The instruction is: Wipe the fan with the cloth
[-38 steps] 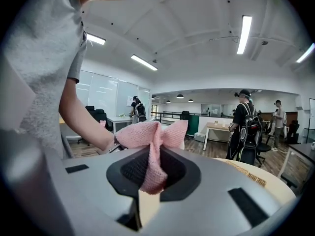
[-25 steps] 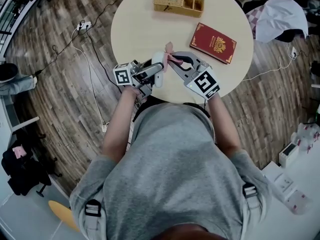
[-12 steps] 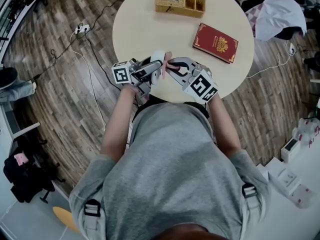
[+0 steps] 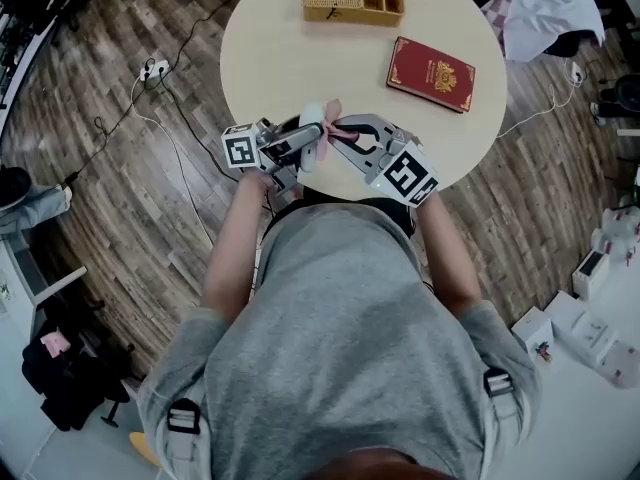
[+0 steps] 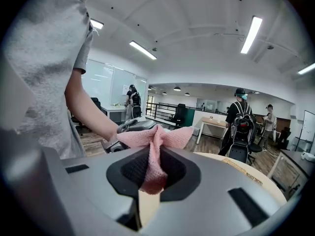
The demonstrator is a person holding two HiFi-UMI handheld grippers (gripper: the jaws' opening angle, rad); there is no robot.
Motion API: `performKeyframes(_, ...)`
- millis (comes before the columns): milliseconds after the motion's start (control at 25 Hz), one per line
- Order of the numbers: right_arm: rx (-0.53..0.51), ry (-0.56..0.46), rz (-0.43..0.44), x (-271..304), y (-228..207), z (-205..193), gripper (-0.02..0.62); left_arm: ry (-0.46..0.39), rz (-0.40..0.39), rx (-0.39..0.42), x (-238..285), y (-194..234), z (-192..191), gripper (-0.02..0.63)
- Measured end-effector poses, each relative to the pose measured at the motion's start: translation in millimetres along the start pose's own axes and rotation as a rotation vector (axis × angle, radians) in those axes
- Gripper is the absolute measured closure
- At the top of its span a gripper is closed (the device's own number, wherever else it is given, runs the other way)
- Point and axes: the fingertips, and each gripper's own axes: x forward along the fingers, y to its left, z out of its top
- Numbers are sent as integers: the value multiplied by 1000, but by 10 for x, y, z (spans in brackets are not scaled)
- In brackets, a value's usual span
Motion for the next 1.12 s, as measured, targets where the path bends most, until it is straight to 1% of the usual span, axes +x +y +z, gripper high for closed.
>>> performKeyframes(200, 15, 14, -84, 35, -145, -26, 555, 29, -31, -41, -28, -32, -65, 232)
performKeyframes(320, -24, 80, -148, 111, -241, -116, 555, 43, -48, -39, -38, -79, -41, 233)
performKeyframes(400, -48, 112, -169, 167, -240, -150, 555, 40, -54, -32, -69, -98, 0, 232)
performKeyframes(480, -52, 122, -166, 222, -205, -154, 555, 37, -56, -26, -109, -118, 39, 232)
performKeyframes(600, -50, 137, -137, 299, -106, -181, 555, 27, -51, -16, -170, -125, 104, 232)
performKeyframes(760, -24, 108, -107, 410, 26, -141, 555, -27, -52, -21, -254, -104, 236, 232)
performKeyframes(840, -5, 94, -104, 445, 64, -140, 555, -50, -50, -21, -271, -85, 297, 232)
performKeyframes(920, 6, 85, -109, 454, 72, -135, 555, -55, -49, -19, -274, -81, 327, 232)
performKeyframes(1120, 16, 100, -102, 493, 164, -155, 555, -70, -56, -22, -310, -81, 363, 232)
